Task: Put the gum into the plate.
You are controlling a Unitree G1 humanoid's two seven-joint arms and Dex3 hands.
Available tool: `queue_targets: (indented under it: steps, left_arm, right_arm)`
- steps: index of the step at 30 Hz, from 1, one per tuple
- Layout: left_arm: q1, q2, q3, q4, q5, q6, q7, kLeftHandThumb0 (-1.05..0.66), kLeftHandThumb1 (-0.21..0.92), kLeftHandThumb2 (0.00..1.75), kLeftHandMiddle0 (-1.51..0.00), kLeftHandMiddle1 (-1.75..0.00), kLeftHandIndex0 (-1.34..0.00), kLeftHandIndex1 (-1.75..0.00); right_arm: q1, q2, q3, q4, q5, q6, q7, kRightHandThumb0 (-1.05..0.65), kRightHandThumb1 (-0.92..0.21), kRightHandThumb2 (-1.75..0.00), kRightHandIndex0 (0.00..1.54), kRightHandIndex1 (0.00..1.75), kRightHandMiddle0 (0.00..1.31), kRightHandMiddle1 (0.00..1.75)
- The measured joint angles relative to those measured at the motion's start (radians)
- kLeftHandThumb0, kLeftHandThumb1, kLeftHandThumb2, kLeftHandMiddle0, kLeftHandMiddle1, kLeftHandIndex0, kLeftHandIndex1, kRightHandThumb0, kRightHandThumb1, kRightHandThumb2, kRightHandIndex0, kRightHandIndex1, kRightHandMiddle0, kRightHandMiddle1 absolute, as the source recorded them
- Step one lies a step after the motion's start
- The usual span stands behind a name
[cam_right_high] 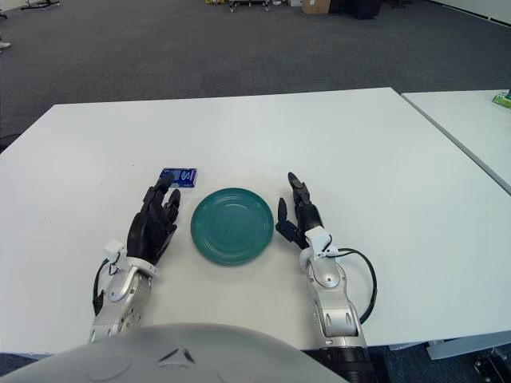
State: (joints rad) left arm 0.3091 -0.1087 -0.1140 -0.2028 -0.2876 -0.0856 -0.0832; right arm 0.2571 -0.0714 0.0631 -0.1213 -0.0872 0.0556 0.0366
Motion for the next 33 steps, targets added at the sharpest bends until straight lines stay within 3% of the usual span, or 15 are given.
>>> queue_targets:
  steps: [11, 16, 25, 33]
  left_arm:
    - [-0.154, -0.001, 0.059, -0.013, -0.043, 0.062, 0.041, -0.9, 0.92, 0.83, -0.44, -0.08, -0.1, -0.94]
    - [-0.321, 0.025, 0.102, 0.121, 0.056, 0.036, 0.08, -0.87, 0.92, 0.78, -0.44, -0.08, -0.07, -0.93]
    - [-0.568, 0.228, 0.058, 0.422, 0.322, -0.032, 0.026, -0.78, 0.92, 0.65, -0.46, -0.08, 0.0, -0.89]
    - [-0.692, 0.355, -0.089, 0.709, 0.616, -0.16, 0.063, -0.89, 0.92, 0.51, -0.42, -0.06, 0.0, -0.91]
  right_arm:
    - [-0.01, 0.006, -0.003, 0.017, 0.002, 0.0, 0.0, -0.77, -0.92, -0.97, 0.06, 0.0, 0.0, 0.2]
    - [-0.018, 0.006, -0.006, 0.024, 0.002, -0.001, -0.001, -0.77, -0.92, -0.97, 0.07, 0.0, 0.0, 0.21]
    - [-0.031, 0.01, -0.005, 0.026, 0.0, 0.0, -0.01, -0.77, -0.92, -0.97, 0.07, 0.0, 0.0, 0.22]
    - [-0.032, 0.015, -0.006, 0.027, 0.001, -0.001, -0.016, -0.77, -0.92, -0.96, 0.06, 0.0, 0.0, 0.22]
